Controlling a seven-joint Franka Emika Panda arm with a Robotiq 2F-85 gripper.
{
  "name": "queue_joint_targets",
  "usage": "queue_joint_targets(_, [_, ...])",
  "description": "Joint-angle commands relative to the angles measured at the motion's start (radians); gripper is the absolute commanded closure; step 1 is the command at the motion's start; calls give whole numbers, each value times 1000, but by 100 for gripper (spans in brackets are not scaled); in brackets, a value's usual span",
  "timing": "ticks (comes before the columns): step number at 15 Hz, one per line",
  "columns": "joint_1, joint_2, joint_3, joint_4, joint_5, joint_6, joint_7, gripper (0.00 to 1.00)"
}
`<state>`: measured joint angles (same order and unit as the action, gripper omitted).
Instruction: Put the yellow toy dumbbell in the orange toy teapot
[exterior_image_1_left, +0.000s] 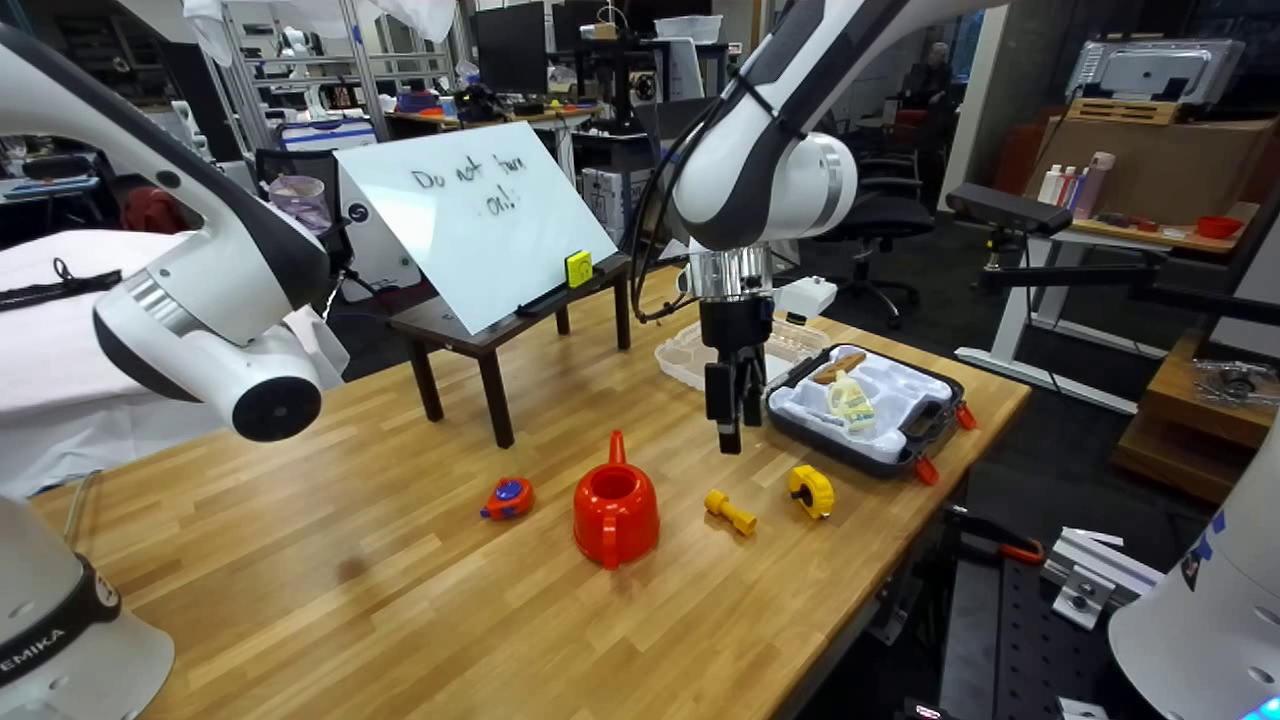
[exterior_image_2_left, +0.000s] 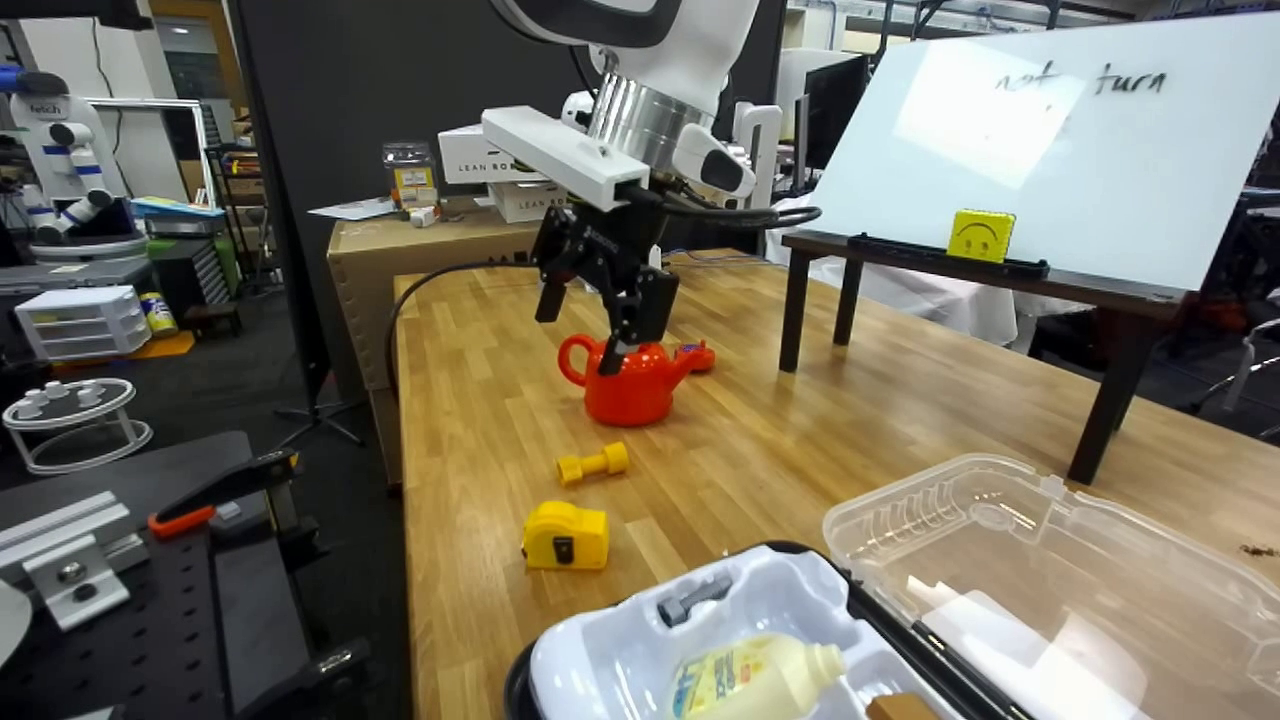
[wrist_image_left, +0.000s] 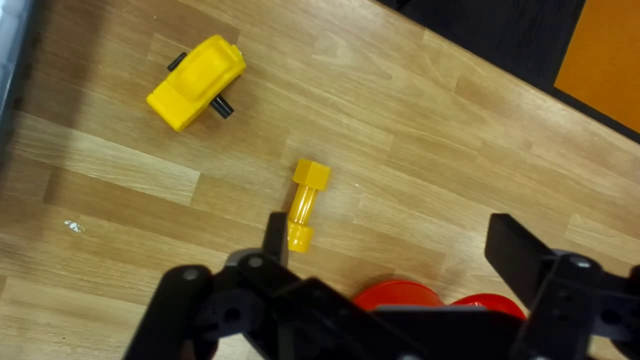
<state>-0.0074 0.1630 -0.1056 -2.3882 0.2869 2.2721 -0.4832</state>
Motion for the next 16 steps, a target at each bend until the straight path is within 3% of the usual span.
queue_joint_targets(1, [-36, 29, 40, 28, -9, 3, 29, 0])
queue_joint_targets(10, [-73, 242, 64, 161, -57, -19, 91, 0])
queue_joint_targets(16, [-103, 317, 92, 216, -72, -33, 86, 0])
